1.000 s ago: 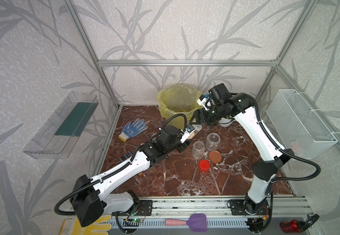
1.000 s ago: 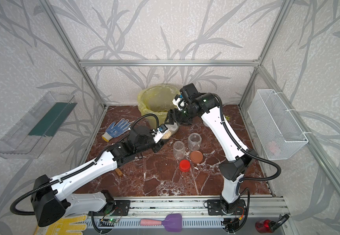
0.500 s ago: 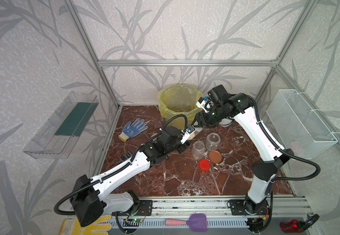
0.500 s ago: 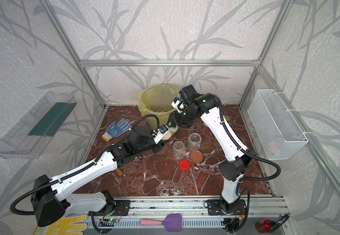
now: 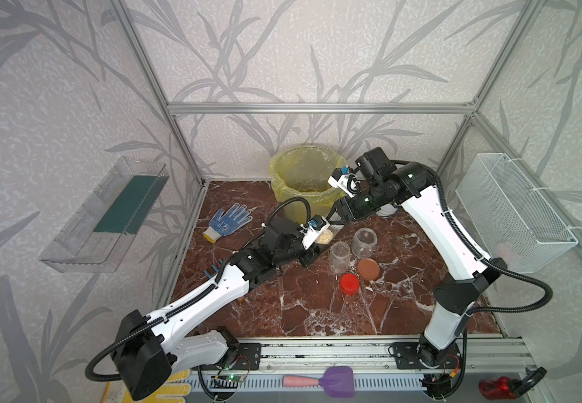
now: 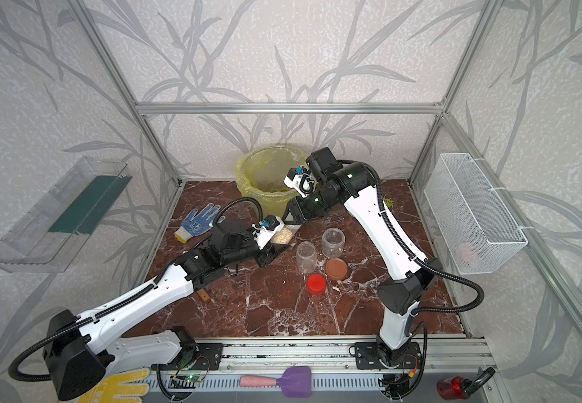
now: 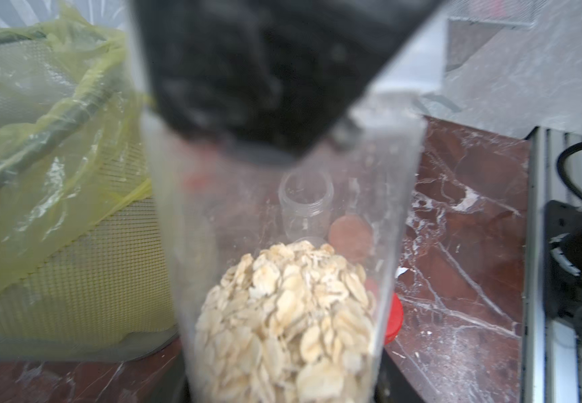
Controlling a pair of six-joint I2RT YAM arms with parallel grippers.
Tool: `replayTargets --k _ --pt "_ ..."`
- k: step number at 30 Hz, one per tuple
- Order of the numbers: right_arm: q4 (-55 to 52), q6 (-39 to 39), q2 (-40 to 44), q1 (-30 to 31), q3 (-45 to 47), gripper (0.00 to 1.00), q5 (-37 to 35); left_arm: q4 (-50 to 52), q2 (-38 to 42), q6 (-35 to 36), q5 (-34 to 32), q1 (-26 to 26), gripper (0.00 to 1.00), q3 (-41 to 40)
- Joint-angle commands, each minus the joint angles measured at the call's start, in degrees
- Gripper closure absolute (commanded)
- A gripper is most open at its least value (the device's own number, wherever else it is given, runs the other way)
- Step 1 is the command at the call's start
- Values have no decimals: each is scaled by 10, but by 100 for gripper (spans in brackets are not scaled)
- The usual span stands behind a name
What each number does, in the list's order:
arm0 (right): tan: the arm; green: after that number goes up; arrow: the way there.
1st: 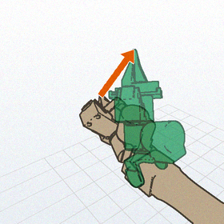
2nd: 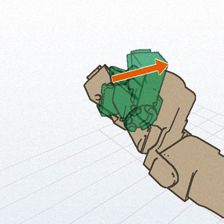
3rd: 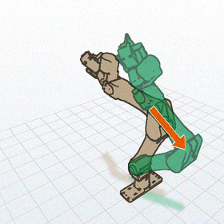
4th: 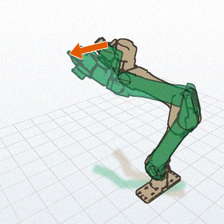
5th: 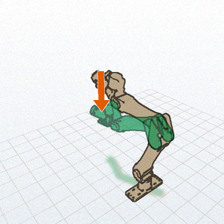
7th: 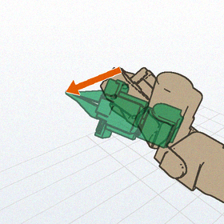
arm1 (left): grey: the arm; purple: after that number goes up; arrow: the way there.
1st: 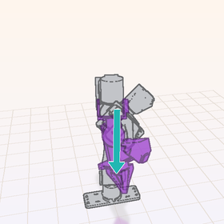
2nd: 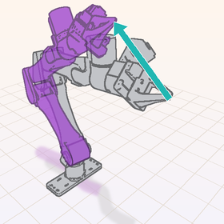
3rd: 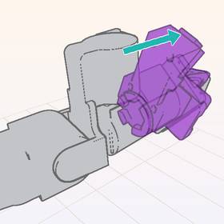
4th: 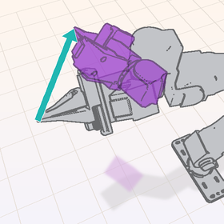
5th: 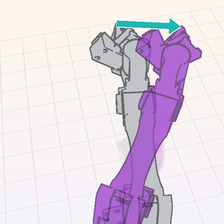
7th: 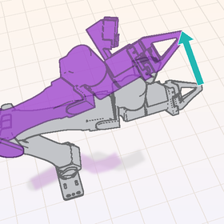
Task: Empty expired oatmeal from jars
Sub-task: Unscrew the lid from the jar.
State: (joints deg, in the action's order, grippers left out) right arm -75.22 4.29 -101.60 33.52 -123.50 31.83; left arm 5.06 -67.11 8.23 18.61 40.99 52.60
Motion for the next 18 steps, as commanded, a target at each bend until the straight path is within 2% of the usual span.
replayTargets --k 1,5,9,12,18 --pt "57 -127 66 8 42 70 96 -63 11 -43 87 -8 100 5" --pt "86 -210 82 7 61 71 141 -60 5 -45 93 -12 100 -5" --pt "50 -261 59 0 32 73 149 -58 12 -46 93 -17 100 -23" --pt "46 -305 50 -7 33 76 188 -69 19 -49 100 -20 100 -43" --pt "28 -470 50 -11 34 77 198 -81 26 -53 101 -23 100 -74"
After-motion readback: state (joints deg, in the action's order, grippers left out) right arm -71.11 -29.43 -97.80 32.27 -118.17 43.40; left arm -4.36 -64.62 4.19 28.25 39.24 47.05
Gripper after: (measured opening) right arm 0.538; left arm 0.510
